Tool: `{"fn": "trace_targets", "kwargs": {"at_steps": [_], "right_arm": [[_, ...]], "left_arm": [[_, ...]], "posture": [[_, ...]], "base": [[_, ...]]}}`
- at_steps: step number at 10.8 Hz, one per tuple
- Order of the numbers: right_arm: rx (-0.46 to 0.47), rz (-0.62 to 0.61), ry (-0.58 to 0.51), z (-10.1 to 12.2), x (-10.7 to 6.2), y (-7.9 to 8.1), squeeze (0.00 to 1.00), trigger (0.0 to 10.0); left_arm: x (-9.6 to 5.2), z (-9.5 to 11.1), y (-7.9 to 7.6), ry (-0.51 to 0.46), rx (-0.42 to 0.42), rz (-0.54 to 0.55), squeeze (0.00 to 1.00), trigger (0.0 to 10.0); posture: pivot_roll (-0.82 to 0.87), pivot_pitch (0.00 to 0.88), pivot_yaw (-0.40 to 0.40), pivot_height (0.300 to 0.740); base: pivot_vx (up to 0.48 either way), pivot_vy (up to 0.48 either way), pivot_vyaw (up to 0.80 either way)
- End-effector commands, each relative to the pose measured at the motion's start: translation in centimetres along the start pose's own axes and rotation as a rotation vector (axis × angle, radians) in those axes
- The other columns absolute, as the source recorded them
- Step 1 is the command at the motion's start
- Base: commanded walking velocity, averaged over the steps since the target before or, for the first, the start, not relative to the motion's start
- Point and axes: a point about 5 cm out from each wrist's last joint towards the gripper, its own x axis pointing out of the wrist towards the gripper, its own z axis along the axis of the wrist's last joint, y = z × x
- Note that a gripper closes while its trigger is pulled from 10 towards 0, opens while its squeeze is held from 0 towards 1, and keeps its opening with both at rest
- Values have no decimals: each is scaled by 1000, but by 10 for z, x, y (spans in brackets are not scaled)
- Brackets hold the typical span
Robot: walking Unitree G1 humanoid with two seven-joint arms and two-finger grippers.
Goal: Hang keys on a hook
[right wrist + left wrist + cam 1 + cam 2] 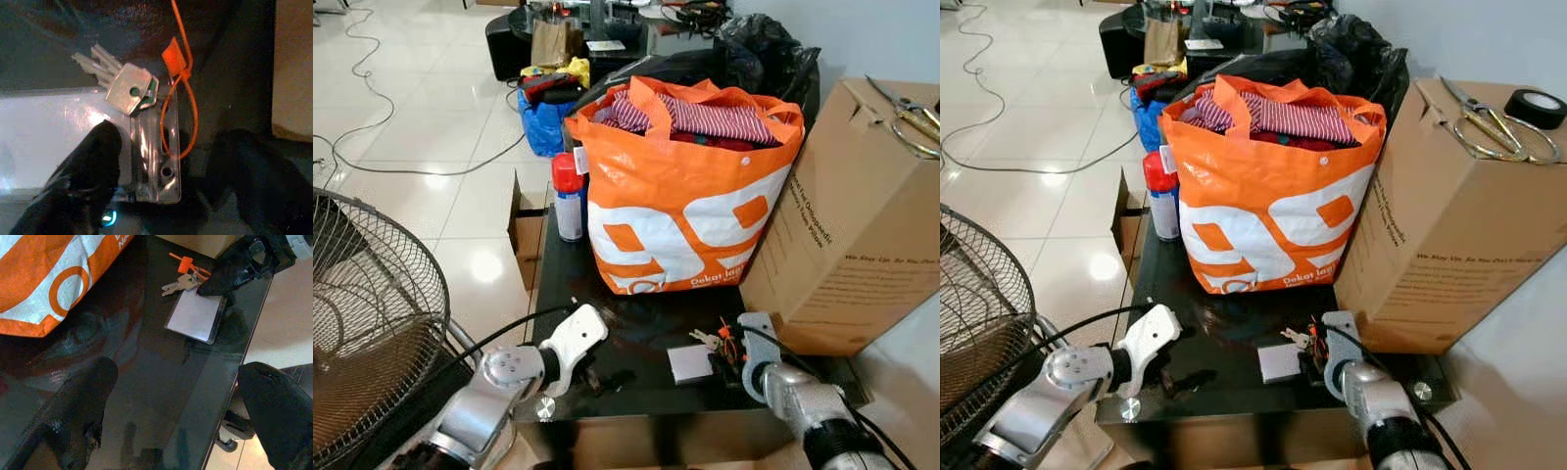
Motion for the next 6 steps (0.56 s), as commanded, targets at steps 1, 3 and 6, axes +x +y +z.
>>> {"fn": "trace_targets", "kwargs": {"at_steps": [1,3,6], "right_arm": [[28,-6,-6,2,1,-1,0,0],[44,-11,3,1,4,-1,0,0],[48,-16,20,-1,7,-2,0,0]], "left_arm": [[-1,1,2,1,17,3,0,10000],[-1,1,1,-1,18,7,0,10000],[-1,1,2,-4,14,16,0,10000]], "posture": [[-70,0,-63,740],[-68,0,-69,740],[-65,0,-72,740]], "base": [[0,0,0],[0,0,0],[0,0,0]]}}
